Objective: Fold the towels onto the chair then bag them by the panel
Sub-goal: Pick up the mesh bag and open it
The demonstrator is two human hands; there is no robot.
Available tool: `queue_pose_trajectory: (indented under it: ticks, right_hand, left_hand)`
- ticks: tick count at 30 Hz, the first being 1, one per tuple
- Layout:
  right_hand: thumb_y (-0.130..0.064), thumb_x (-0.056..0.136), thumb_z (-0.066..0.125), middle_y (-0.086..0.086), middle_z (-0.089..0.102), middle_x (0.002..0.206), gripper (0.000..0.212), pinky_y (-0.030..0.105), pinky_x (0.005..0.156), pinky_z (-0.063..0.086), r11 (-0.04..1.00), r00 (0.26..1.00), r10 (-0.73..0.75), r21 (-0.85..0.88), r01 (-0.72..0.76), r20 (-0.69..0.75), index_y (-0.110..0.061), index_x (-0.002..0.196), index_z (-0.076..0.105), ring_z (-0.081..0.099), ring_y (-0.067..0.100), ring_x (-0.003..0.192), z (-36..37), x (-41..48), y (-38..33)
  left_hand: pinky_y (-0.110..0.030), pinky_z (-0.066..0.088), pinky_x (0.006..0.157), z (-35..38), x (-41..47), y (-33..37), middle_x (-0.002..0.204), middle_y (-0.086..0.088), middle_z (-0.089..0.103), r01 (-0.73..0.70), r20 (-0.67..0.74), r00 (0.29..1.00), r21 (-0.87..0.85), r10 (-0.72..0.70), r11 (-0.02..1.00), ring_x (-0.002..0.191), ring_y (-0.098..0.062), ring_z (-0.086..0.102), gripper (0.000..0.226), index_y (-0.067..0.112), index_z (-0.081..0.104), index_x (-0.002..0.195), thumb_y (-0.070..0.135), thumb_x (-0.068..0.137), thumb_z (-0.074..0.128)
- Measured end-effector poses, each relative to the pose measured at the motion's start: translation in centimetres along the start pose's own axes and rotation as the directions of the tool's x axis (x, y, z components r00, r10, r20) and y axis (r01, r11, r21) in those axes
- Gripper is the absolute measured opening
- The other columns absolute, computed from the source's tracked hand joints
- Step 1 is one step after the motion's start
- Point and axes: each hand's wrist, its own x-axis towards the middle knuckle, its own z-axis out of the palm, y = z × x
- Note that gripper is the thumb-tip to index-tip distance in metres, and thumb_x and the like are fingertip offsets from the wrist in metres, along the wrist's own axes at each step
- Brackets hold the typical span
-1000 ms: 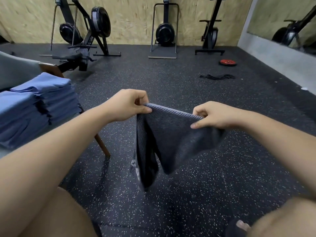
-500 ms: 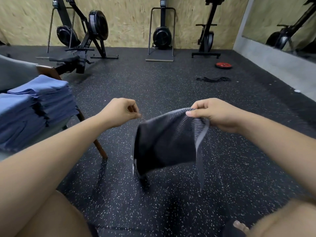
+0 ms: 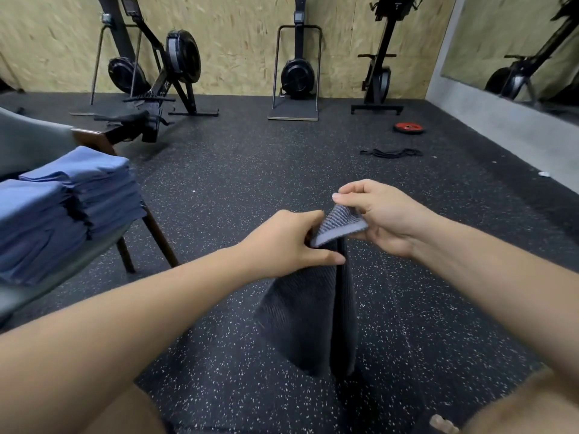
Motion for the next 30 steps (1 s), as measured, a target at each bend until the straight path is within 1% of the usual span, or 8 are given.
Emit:
queue_pose_trajectory:
  ticks: [4,10,14,17,20,24,27,30]
  right_hand:
    - [-0.010,0.105,0.064,0.003,0.068,0.083,0.009,0.023,0.052,0.053,0.999,0.999,-0.040,0.001,0.040,-0.008,-0.011,0.114,0.065,0.064,0.010,0.066,-0.9,0.0,-1.0]
    - [0.009,0.097,0.036,0.023,0.076,0.120,0.041,0.045,0.102,0.060,0.994,0.997,0.043,0.095,-0.050,0.068,0.004,0.123,0.067,0.076,0.034,0.111,-3.1,0.1,-0.9]
    - [0.017,0.097,0.054,0.020,0.078,0.119,0.038,0.033,0.090,0.064,0.994,0.986,-0.001,-0.105,0.019,0.164,0.002,0.130,0.063,0.077,0.032,0.112,-3.3,0.0,0.1]
    - [-0.009,0.091,0.083,0.018,0.081,0.099,0.026,0.032,0.077,0.062,0.911,0.983,-0.098,-0.384,0.151,0.153,-0.002,0.111,0.068,0.079,0.026,0.091,-2.7,-0.3,0.8]
    - [-0.034,0.100,0.074,0.013,0.077,0.084,0.024,0.030,0.071,0.058,0.753,0.957,-0.249,-0.591,0.289,0.151,-0.011,0.095,0.071,0.072,0.017,0.071,-1.9,-0.7,0.5]
    - [-0.049,0.110,0.052,-0.004,0.063,0.081,0.040,0.026,0.068,0.041,0.453,0.890,-0.407,-0.801,0.392,0.205,-0.021,0.085,0.066,0.054,0.001,0.070,-1.8,-0.7,0.0]
    - [-0.044,0.112,0.050,-0.005,0.052,0.080,0.045,0.020,0.064,0.033,0.483,0.871,-0.444,-0.763,0.431,0.211,-0.020,0.074,0.051,0.047,-0.003,0.068,-2.0,-0.6,0.1]
    - [-0.041,0.112,0.052,0.016,0.067,0.094,0.042,0.030,0.074,0.038,0.559,0.856,-0.460,-0.672,0.485,0.235,-0.009,0.091,0.068,0.055,0.004,0.080,-2.2,-0.4,0.2]
  left_hand:
    - [-0.033,0.034,0.061,0.2,0.6,-1.7,0.066,0.008,0.053,0.020,-0.022,1.000,0.042,-0.019,0.999,0.061,-0.005,0.049,0.038,0.024,0.046,0.079,0.040,0.096,0.076]
    - [-0.018,0.040,0.062,-2.3,0.8,-3.4,0.075,0.015,0.067,0.087,-0.126,0.986,-0.161,-0.107,0.983,0.066,0.003,0.054,0.015,0.027,0.072,0.090,0.038,0.100,0.074]
    - [-0.020,0.039,0.061,-3.4,0.7,-4.5,0.069,0.016,0.063,0.093,-0.179,0.974,-0.241,-0.138,0.966,0.062,-0.001,0.051,0.018,0.026,0.074,0.089,0.038,0.102,0.072]
    - [-0.023,0.039,0.061,-3.6,0.7,-4.5,0.069,0.015,0.062,0.093,-0.181,0.972,-0.294,-0.151,0.951,0.062,-0.003,0.049,0.018,0.027,0.075,0.088,0.039,0.102,0.073]
    - [-0.025,0.039,0.062,-3.7,0.7,-4.3,0.069,0.013,0.062,0.085,-0.170,0.975,-0.300,-0.140,0.950,0.063,-0.004,0.049,0.019,0.029,0.076,0.088,0.041,0.102,0.072]
    - [-0.026,0.040,0.063,-3.7,0.7,-4.4,0.070,0.009,0.063,0.075,-0.147,0.981,-0.299,-0.124,0.951,0.064,-0.005,0.049,0.022,0.027,0.074,0.087,0.042,0.102,0.072]
    - [-0.020,0.037,0.059,-3.7,0.6,-4.7,0.066,0.016,0.058,0.085,-0.113,0.986,-0.270,-0.119,0.959,0.060,-0.002,0.046,0.024,0.025,0.072,0.083,0.043,0.099,0.075]
    - [-0.021,0.034,0.057,-3.5,0.6,-5.3,0.063,0.013,0.051,0.090,-0.042,0.994,-0.181,-0.099,0.979,0.058,-0.004,0.041,0.032,0.020,0.066,0.079,0.044,0.096,0.078]
